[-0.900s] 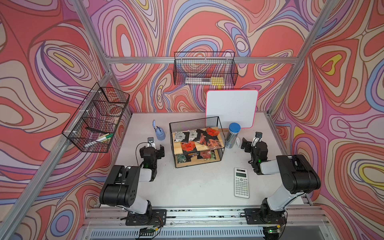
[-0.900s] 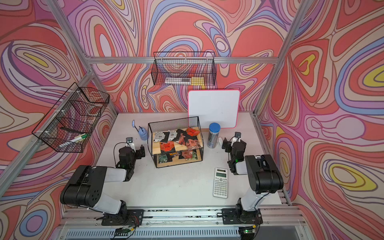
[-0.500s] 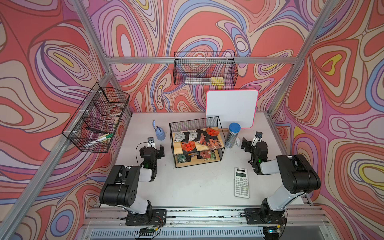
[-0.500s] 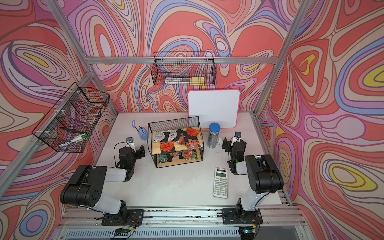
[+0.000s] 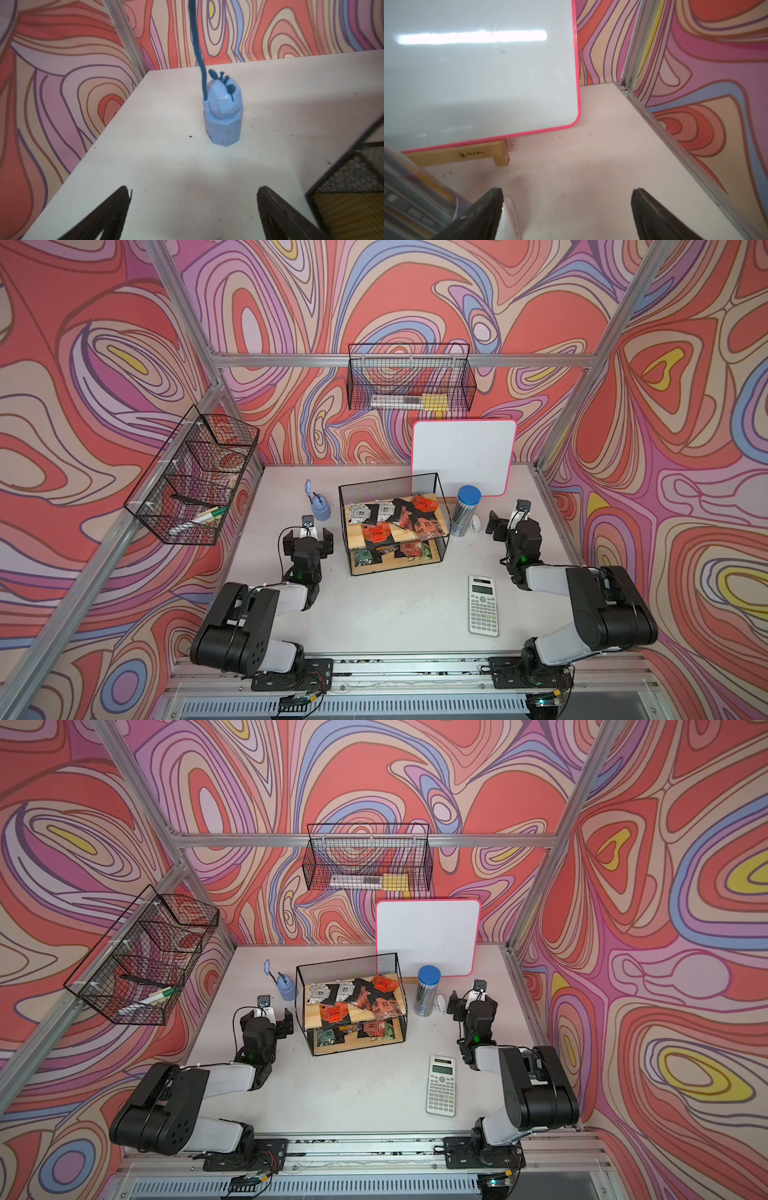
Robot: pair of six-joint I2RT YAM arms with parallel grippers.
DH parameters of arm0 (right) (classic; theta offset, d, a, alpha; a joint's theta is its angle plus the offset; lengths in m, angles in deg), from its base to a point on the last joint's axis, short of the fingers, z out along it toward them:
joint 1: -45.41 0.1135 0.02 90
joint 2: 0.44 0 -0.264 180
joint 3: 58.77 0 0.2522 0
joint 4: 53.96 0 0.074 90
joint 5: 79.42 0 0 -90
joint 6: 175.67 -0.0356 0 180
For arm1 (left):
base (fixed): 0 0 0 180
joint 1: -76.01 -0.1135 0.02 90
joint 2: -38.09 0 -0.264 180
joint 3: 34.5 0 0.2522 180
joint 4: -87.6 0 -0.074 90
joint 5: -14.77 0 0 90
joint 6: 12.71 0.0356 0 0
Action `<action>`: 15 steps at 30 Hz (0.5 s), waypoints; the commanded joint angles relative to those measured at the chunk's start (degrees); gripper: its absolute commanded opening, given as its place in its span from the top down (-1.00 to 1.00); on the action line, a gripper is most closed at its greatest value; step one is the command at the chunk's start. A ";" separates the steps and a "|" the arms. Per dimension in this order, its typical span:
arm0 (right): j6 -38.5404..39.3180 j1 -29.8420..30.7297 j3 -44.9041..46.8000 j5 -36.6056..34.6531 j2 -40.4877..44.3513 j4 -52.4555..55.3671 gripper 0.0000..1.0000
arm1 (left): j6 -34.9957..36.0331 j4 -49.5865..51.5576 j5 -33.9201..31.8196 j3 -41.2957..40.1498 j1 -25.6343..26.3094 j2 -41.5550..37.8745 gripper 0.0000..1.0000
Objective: Remove the tea bags from the shelf
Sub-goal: Pick up the tea bag from the shelf.
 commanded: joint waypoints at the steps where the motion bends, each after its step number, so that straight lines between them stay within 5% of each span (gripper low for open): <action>1: -1.63 0.15 -3.78 -4.98 8.11 8.48 -0.96 | -3.94 15.97 -9.94 4.03 0.65 -9.98 -0.99; 8: -6.93 0.21 -24.44 -7.59 23.17 39.34 -0.96 | -4.34 42.76 -16.10 16.19 1.48 -28.23 -0.99; 11: -19.68 0.19 -36.84 -8.61 24.95 57.11 -0.96 | -3.76 49.43 -16.65 23.27 1.66 -33.41 -0.98; 13: -38.33 0.19 -42.44 -13.18 25.87 73.63 -0.96 | -16.01 63.58 -17.24 32.51 1.66 -33.46 -0.99; 15: -39.77 -0.37 -42.30 -6.10 27.98 75.00 -0.85 | -30.42 86.38 -4.48 44.51 1.66 -32.15 -0.99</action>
